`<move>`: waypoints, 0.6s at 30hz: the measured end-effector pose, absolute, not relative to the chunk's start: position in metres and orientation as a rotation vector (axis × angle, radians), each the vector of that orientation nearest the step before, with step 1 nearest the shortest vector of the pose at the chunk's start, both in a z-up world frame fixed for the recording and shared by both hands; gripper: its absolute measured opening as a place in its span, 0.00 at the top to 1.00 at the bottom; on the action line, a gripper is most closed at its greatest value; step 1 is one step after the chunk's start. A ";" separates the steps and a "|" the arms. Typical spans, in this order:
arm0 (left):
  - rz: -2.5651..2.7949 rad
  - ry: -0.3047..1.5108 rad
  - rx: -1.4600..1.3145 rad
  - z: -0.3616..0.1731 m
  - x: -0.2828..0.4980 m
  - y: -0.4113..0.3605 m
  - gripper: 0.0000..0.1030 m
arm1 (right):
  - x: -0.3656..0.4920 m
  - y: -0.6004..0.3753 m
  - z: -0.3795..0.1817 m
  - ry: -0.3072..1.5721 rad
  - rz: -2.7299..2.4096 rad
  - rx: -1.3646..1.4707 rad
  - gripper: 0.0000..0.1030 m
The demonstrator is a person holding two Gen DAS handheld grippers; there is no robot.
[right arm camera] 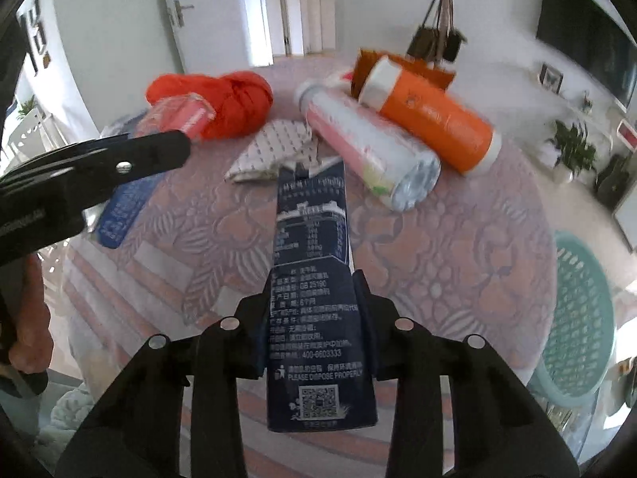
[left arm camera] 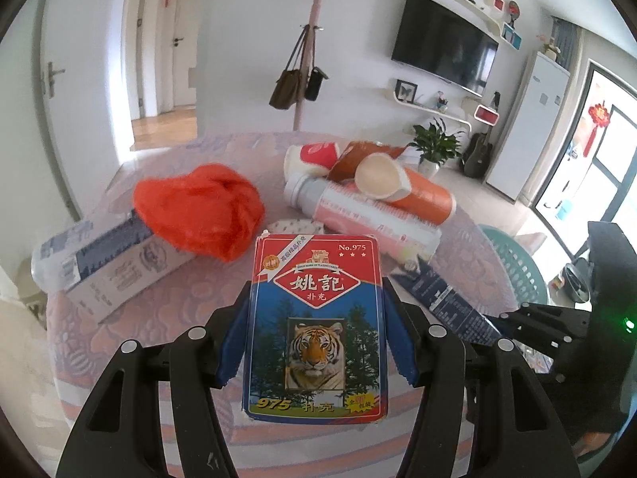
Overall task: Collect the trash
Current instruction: 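Carry both items to the blue basket and release them inside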
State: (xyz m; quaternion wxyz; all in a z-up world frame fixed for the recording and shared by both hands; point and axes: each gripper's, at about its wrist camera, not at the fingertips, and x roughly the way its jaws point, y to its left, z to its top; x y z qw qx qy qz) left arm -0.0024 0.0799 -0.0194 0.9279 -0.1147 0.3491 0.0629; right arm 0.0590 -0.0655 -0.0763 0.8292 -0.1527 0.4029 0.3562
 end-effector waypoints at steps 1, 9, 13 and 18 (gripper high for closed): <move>0.125 0.703 -0.229 -0.014 0.000 0.077 0.44 | 0.060 -0.070 -0.071 0.845 0.764 -0.303 0.69; 0.034 0.610 -0.160 0.029 0.039 0.037 0.44 | 0.082 -0.145 -0.007 0.719 0.734 -0.085 0.69; -0.055 0.591 -0.137 0.042 0.069 0.004 0.44 | 0.101 -0.195 0.016 0.659 0.617 -0.014 0.69; -0.197 0.590 -0.099 0.049 0.111 -0.053 0.44 | 0.128 -0.253 0.018 0.644 0.439 0.072 0.69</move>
